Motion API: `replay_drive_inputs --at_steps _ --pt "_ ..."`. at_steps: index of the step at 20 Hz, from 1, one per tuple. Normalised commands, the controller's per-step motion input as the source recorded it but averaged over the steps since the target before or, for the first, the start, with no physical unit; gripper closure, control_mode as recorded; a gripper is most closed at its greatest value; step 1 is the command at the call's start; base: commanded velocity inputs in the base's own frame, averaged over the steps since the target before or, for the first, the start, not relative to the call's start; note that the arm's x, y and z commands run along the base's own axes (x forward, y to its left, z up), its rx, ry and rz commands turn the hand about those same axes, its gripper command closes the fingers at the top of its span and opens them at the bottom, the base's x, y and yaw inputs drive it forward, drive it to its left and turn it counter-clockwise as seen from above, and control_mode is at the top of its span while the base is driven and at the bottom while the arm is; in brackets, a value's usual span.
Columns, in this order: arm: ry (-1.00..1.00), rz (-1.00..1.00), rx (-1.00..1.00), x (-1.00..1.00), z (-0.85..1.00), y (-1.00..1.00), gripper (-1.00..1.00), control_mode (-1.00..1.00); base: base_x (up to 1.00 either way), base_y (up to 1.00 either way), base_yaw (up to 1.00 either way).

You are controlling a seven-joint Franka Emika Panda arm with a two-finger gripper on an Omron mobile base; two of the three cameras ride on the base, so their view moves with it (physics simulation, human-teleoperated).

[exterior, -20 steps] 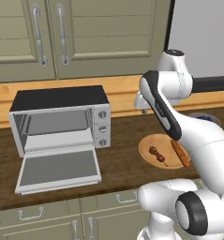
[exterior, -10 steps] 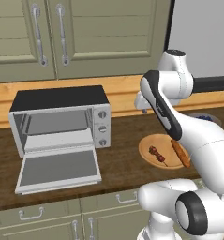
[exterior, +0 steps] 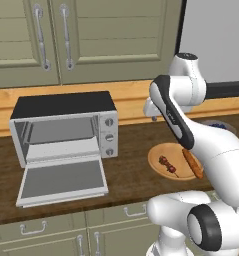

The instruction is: Pick up the kebab skewer and baguette bread, and place them inside the toaster oven. Close the toaster oven door and start by setting the timer.

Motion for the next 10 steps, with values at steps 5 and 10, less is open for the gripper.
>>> replay_drive_inputs --at_steps 5,10 --pt "-0.01 0.0 0.0 -0.13 0.0 0.0 -1.0 -1.0 0.0 0.0 0.0" --pt "-0.23 -0.01 0.13 -0.75 -0.4 0.38 -1.0 -1.0 0.0 0.0 0.0"
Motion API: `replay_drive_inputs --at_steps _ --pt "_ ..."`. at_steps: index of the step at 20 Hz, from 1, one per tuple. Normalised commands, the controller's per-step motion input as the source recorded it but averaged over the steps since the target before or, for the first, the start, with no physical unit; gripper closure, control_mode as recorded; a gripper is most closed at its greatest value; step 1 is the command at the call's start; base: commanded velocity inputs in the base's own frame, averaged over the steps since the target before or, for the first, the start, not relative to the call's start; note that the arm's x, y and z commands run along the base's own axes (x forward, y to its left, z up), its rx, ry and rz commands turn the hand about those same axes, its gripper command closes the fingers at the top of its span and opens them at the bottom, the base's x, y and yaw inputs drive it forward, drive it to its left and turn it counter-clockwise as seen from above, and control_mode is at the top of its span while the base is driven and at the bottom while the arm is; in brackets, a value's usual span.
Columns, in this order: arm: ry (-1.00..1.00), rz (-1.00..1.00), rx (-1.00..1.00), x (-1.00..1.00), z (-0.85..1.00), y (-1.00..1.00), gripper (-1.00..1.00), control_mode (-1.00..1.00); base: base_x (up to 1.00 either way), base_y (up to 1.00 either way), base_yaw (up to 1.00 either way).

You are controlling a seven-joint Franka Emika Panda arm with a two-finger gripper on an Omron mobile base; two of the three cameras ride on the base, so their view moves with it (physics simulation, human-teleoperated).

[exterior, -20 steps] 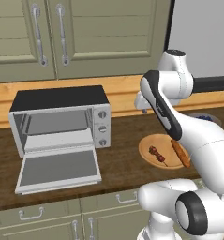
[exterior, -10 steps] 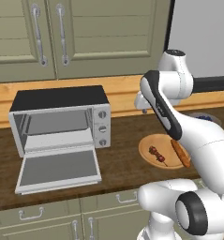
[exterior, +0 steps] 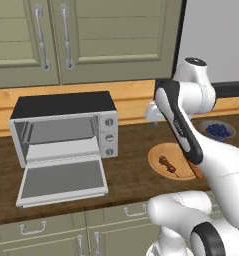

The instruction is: Pick up the kebab skewer and baguette bread, and place them inside the toaster oven. Close the toaster oven door and start by setting the timer.

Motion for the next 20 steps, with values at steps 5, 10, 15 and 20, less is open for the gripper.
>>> replay_drive_inputs --at_steps 5,10,15,20 --pt "-0.61 -0.1 0.01 -0.1 -0.25 1.0 -1.0 -1.0 0.0 0.0 0.0" --pt "-0.1 -0.19 0.01 0.3 -0.51 1.0 -1.0 -1.0 0.0 0.0 0.0" --pt "-0.1 -0.22 0.0 0.06 -0.01 1.0 -1.0 -1.0 0.0 0.0 0.0" --pt "-0.12 -0.15 -0.06 0.58 -0.15 1.0 -1.0 -1.0 0.0 0.0 0.0"
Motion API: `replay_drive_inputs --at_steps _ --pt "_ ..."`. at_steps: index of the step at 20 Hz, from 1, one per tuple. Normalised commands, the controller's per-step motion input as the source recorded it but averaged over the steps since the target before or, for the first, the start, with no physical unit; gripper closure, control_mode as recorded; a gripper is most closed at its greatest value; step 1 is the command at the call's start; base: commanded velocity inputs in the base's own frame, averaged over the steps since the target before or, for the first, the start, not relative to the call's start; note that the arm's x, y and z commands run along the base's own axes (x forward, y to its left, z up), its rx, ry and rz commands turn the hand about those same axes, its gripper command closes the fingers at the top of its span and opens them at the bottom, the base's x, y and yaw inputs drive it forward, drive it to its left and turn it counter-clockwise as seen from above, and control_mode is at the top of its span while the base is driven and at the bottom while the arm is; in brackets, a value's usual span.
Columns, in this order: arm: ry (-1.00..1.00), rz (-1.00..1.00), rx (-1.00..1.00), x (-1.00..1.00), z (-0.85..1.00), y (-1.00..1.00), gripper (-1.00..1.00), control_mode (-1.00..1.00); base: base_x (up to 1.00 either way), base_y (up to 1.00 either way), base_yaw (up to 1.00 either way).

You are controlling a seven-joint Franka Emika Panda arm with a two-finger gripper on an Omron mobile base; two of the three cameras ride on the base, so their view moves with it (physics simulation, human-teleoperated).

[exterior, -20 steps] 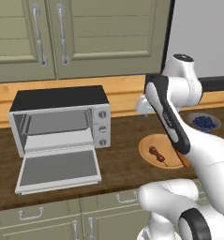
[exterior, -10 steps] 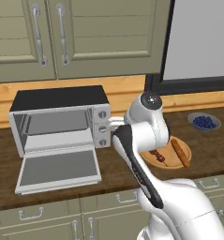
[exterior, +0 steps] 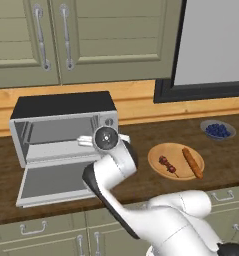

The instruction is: Pick up the kebab skewer and baguette bread, and place them inside the toaster oven. Close the toaster oven door and start by setting the timer.

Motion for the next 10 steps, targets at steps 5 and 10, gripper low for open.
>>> replay_drive_inputs --at_steps 5,10 --pt "-0.25 -0.09 -0.08 0.78 -0.07 1.0 -1.0 -1.0 0.0 0.0 0.0" --pt "-0.15 -0.07 0.0 0.59 -0.01 0.93 -1.0 -1.0 0.0 0.0 0.0"
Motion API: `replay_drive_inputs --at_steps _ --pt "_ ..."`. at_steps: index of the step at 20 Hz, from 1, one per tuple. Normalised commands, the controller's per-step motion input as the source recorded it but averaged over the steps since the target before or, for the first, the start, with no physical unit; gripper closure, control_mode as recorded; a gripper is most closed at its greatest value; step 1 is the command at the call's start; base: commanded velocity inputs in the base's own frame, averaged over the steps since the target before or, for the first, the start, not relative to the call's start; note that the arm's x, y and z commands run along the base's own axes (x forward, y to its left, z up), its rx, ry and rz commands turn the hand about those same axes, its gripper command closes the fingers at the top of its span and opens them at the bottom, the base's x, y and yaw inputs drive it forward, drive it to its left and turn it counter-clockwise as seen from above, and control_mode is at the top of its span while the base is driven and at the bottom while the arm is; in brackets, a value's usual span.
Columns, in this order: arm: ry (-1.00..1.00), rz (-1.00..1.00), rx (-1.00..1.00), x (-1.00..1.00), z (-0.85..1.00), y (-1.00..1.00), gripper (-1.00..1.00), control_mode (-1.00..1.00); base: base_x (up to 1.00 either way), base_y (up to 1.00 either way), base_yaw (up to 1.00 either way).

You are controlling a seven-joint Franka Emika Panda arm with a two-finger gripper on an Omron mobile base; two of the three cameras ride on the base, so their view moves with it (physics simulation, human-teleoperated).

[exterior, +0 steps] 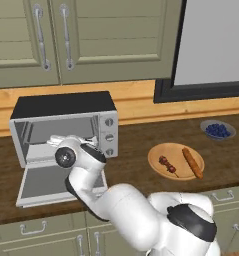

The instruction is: Pick up the kebab skewer and baguette bread, and place them inside the toaster oven. Close the toaster oven door and start by setting the timer.

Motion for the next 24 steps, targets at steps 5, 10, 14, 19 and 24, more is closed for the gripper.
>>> replay_drive_inputs --at_steps 5,10,14,19,24 --pt "-0.11 0.0 0.0 0.71 -0.37 0.54 -1.0 -1.0 0.0 0.0 0.0" --pt "-0.06 0.0 -0.04 0.56 -0.2 0.13 -1.0 -1.0 0.0 0.0 0.0" --pt "-0.02 0.0 -0.05 0.37 -0.13 0.15 -1.0 -1.0 0.0 0.0 0.0" --pt "0.0 0.0 -0.05 0.36 -0.08 0.17 -1.0 -1.0 0.0 0.0 0.0" --pt "0.03 0.0 -0.04 0.55 -0.14 0.14 -1.0 -1.0 0.0 0.0 0.0"
